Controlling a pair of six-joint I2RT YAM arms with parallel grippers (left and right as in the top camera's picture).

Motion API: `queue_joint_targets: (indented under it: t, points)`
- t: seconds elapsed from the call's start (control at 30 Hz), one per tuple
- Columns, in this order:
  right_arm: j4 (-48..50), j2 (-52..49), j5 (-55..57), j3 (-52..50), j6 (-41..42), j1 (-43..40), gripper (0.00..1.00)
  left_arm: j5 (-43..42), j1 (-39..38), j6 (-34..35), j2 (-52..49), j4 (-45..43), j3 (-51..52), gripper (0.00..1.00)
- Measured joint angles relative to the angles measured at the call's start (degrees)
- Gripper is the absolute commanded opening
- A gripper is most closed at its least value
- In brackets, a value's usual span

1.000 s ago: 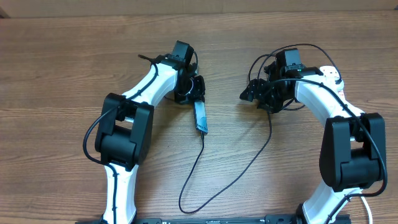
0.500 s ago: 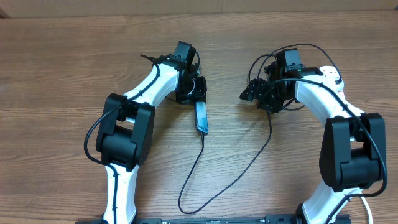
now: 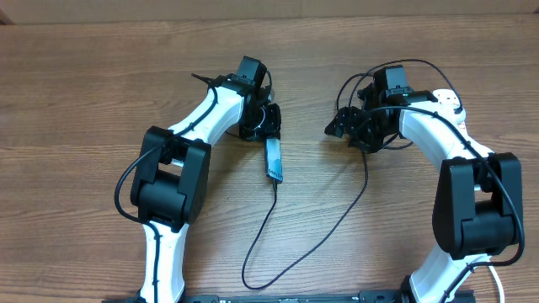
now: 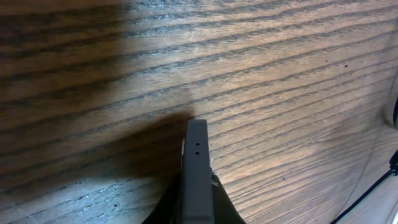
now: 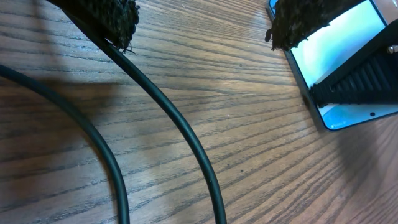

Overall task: Plug charger to phone and switch on socket
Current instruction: 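Set the phone flat on the table with the left gripper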

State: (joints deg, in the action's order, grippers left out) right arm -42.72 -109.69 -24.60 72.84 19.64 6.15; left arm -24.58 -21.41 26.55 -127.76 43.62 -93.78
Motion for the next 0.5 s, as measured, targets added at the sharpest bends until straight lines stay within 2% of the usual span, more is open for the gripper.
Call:
queue_joint_targets:
  t: [0.5]
  points:
    - [0.02,0.00,0.00,0.00,0.00,0.00,0.72,-0.31,0.00,0.02,0.00,-1.03,0.70,0.05]
